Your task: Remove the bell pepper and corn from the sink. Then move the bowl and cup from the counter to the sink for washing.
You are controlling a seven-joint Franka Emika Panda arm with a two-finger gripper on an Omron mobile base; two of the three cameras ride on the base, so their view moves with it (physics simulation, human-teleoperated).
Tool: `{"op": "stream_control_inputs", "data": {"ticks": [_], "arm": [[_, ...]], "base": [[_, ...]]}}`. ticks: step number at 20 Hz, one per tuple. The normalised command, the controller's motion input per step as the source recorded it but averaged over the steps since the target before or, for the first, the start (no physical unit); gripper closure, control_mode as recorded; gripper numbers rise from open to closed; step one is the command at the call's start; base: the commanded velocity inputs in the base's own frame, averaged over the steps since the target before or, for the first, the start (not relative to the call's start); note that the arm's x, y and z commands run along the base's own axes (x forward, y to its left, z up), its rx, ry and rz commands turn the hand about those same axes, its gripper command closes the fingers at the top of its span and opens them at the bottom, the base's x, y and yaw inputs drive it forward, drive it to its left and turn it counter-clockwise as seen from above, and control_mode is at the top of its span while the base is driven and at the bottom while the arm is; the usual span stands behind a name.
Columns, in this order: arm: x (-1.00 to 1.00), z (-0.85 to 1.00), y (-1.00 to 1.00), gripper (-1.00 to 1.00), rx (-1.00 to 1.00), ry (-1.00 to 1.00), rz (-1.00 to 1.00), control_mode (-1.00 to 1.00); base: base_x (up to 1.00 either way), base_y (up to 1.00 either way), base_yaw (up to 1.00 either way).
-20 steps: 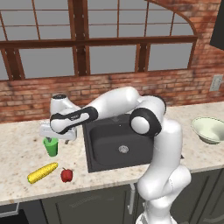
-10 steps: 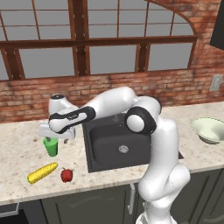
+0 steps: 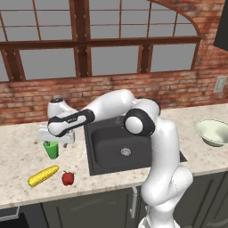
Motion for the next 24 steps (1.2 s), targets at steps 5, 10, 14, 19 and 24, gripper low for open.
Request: {"op": "stream_control_inputs", "data": {"ticks": [5,10,14,19,24], "arm": [[0.0,-0.17,0.02,1.0,0.0,0.04,0.0,-1.0],[-0.01,-0.19,0.01,1.0,-0.02,0.14,-0.04,-1.0],[-0.03,-0.09,0.0,1.0,0.0,0.1,-0.05,-1.0],[-0.11,0.1,-0.11,1.0,0.0,0.01,-0.06,-1.0],[-0.19,0.11,-0.21,1.0,0.0,0.0,-0.05,-1.0]], "base": [[0.0,0.0,0.0],[0.0,0.0,0.0],[0.0,0.0,0.0],[0.0,0.0,0.0],[0.0,0.0,0.0]]}}
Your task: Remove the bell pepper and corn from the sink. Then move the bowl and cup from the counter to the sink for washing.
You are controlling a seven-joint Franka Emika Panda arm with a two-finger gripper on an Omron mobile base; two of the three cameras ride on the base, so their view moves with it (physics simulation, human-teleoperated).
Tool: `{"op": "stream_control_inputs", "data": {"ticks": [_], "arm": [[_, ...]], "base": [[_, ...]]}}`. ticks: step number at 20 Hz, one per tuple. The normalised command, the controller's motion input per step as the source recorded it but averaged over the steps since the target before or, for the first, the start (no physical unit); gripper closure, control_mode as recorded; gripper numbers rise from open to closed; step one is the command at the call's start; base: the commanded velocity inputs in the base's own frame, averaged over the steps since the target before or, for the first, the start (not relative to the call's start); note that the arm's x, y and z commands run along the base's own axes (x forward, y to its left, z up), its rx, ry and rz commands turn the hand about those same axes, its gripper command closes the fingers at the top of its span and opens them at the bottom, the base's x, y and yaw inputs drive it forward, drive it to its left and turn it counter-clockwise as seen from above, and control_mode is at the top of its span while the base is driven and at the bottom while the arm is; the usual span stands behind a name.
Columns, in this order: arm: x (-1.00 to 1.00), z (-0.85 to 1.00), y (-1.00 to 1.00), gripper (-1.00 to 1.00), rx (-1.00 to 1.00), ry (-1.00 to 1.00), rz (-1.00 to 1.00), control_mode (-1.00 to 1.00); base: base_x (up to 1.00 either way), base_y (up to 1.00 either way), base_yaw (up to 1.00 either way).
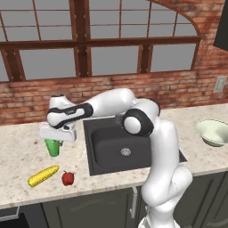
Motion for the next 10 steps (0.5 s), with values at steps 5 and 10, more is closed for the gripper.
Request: {"op": "stream_control_inputs", "data": {"ticks": [5,10], "arm": [[-0.2,0.09,-0.29,1.0,0.0,0.0,-0.02,-1.0],[-0.21,0.06,-0.31,1.0,0.0,0.0,0.0,-1.0]], "base": [[0.0,0.0,0.0],[0.0,0.0,0.0]]}}
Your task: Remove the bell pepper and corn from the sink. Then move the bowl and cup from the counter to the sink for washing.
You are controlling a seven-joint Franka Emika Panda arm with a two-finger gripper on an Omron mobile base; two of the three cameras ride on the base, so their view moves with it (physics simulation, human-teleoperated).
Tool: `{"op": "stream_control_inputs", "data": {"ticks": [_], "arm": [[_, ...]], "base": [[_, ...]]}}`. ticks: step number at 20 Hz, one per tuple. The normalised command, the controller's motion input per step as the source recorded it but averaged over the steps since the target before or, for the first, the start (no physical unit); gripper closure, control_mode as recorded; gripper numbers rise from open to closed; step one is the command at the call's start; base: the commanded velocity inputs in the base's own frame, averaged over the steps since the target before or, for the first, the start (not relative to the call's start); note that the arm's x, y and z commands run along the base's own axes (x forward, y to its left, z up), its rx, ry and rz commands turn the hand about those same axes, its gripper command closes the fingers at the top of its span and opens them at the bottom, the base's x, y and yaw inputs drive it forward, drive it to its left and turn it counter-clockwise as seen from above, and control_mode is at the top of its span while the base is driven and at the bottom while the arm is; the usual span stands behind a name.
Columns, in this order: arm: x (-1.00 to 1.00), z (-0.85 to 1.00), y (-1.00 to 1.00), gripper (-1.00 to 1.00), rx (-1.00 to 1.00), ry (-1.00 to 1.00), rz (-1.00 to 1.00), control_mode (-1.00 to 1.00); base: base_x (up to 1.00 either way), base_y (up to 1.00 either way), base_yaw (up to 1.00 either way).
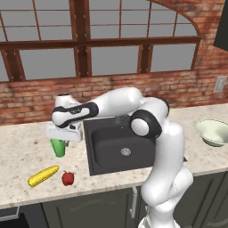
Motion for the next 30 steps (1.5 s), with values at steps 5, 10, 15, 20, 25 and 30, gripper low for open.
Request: {"op": "stream_control_inputs", "data": {"ticks": [5,10,15,20,25,30], "arm": [[-0.19,0.0,-0.33,1.0,0.0,0.0,0.03,-1.0],[-0.19,-0.08,-0.26,1.0,-0.05,0.0,0.0,-1.0],[-0.19,0.0,-0.33,1.0,-0.07,0.01,0.01,-1.0],[-0.23,0.06,-0.37,1.0,-0.03,0.0,0.07,-1.0],[-0.18,0.12,-0.37,1.0,0.0,0.0,0.03,-1.0],[-0.14,0.08,-0.37,1.0,0.0,-0.03,0.0,-1.0]], "base": [[0.0,0.0,0.0],[0.0,0.0,0.0],[0.0,0.0,0.0],[0.0,0.0,0.0],[0.0,0.0,0.0],[0.0,0.0,0.0]]}}
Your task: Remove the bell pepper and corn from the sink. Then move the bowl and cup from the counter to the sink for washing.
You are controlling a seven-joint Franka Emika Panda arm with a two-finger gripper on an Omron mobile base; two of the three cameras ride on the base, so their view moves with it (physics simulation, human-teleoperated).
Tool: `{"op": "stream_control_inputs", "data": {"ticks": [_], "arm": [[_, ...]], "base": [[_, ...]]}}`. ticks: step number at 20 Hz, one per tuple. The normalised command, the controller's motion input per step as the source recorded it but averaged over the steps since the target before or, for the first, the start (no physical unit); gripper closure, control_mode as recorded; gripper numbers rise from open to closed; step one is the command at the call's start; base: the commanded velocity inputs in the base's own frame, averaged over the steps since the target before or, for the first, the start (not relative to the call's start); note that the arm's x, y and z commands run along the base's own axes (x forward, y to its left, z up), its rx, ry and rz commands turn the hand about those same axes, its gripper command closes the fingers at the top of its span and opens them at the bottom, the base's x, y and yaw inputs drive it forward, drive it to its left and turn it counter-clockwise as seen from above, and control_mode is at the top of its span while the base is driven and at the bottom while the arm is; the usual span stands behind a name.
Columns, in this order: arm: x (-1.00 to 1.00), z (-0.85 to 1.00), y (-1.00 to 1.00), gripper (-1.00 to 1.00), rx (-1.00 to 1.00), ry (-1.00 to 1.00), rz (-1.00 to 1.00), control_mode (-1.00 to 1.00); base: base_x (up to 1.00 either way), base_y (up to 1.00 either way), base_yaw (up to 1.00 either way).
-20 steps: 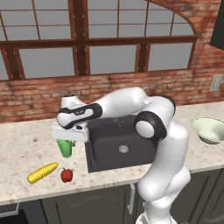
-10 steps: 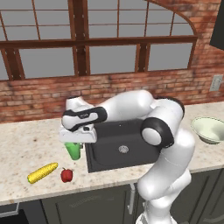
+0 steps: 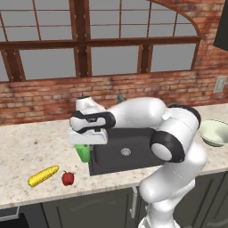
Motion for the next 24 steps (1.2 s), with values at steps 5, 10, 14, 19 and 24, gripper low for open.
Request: {"op": "stream_control_inputs", "data": {"ticks": [5,10,14,19,24], "arm": [[-0.12,0.04,-0.35,1.0,0.0,-0.03,0.0,-1.0],[-0.09,0.03,-0.33,1.0,0.03,-0.04,0.0,-1.0],[-0.02,0.03,-0.29,1.0,0.06,-0.03,0.0,-1.0],[0.0,0.03,-0.26,1.0,0.07,-0.02,0.0,-1.0],[0.0,0.02,-0.22,1.0,0.09,0.0,-0.01,-1.0]], "base": [[0.0,0.0,0.0],[0.0,0.0,0.0],[0.0,0.0,0.0],[0.0,0.0,0.0],[0.0,0.0,0.0]]}}
